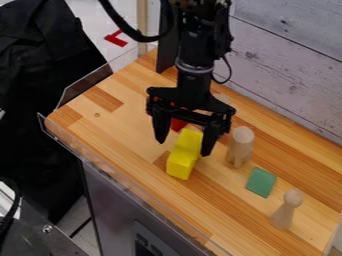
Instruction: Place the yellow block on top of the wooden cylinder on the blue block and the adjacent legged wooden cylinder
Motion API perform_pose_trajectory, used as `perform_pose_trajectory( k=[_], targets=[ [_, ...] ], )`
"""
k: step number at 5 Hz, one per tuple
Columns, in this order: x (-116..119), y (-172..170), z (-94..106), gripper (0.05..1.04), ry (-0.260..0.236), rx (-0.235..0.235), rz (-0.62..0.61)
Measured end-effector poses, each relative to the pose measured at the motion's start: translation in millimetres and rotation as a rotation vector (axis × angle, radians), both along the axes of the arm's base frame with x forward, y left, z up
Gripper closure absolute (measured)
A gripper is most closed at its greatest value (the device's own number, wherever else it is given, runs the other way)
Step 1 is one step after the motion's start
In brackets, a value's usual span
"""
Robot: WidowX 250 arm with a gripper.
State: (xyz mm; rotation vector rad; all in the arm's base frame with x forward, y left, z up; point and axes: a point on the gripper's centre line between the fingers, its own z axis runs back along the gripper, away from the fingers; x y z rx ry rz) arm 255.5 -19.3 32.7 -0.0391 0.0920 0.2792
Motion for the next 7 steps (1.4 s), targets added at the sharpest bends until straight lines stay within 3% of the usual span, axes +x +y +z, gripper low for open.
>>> perform_pose_trajectory(
  k=[3,4,5,6,7],
  targets=[
    [5,2,-21.0,0.126,0.057,-0.019,-0.018],
    [5,4,-24.7,0.403,0.061,-0.027,-0.005],
    [8,5,-25.1,0.537,0.043,-0.036,0.012],
    [5,6,-24.7,0.537,0.037,-0.033,0.027],
    [5,8,-8.3,0.537,0.019,-0.009,0.080]
  ],
)
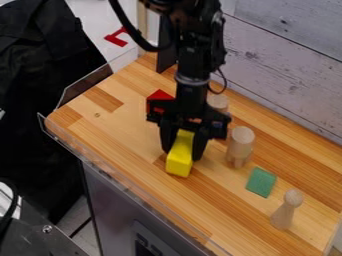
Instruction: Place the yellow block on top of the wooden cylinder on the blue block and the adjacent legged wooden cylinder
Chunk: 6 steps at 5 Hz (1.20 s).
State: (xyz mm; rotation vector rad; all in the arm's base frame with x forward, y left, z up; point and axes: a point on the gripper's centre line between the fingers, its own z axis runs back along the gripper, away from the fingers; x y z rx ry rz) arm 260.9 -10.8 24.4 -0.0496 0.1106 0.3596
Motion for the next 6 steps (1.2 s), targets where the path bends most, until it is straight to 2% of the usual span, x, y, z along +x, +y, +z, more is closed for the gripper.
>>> perform_pose_trajectory(
  k=[2,3,4,5,6],
  targets=[
    [22,2,92.7,0.537,-0.085,0.078,0.144],
    [33,-5,122.0,0.537,-0.132,0.110,0.210],
    [51,-24,131.9,0.537,-0.169,0.084,0.260],
    [54,-39,108.7,0.537,-0.080,0.073,0.361],
    [51,-50,87.8,0.537,-0.007,0.025,0.395]
  ],
)
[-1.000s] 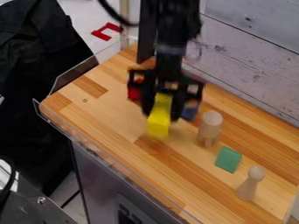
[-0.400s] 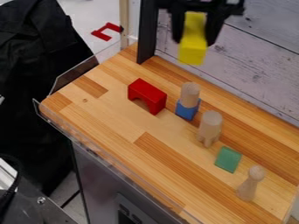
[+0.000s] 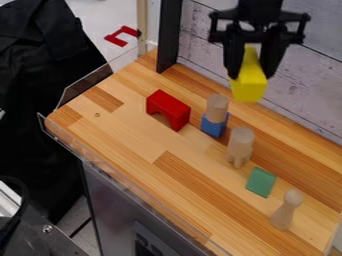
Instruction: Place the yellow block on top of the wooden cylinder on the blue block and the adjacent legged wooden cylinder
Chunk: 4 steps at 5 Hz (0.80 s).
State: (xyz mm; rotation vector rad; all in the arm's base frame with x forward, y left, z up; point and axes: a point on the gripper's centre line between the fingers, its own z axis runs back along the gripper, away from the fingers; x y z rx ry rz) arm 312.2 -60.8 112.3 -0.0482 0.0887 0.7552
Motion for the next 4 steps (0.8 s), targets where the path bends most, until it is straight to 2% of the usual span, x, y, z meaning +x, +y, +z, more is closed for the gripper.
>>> perform_pose_trajectory(
  k=[1,2,4],
  targets=[
    [-8,0,-14.6,0.537,0.037,-0.025,0.049],
    [-14,-3,-26.6,0.537,0.044,-0.054,0.096],
    [-11,-1,-27.7,0.537,0.035,-0.071,0.155]
  ],
)
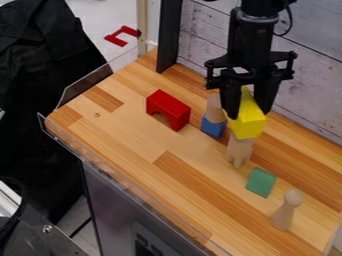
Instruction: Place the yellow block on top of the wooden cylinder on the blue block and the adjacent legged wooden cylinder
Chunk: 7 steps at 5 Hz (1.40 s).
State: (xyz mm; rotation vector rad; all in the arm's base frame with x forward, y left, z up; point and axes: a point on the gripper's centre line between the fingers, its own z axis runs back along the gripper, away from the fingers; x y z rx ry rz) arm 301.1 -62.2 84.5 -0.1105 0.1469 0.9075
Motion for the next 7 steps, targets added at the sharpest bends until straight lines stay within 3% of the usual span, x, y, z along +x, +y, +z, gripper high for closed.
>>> perform_pose_trajectory(
  k=[1,7],
  targets=[
    [9,1,7.0,0.537,-0.032,0.008,0.012],
    [21,18,-10.4,0.537,0.004,-0.005,0.071]
  ],
)
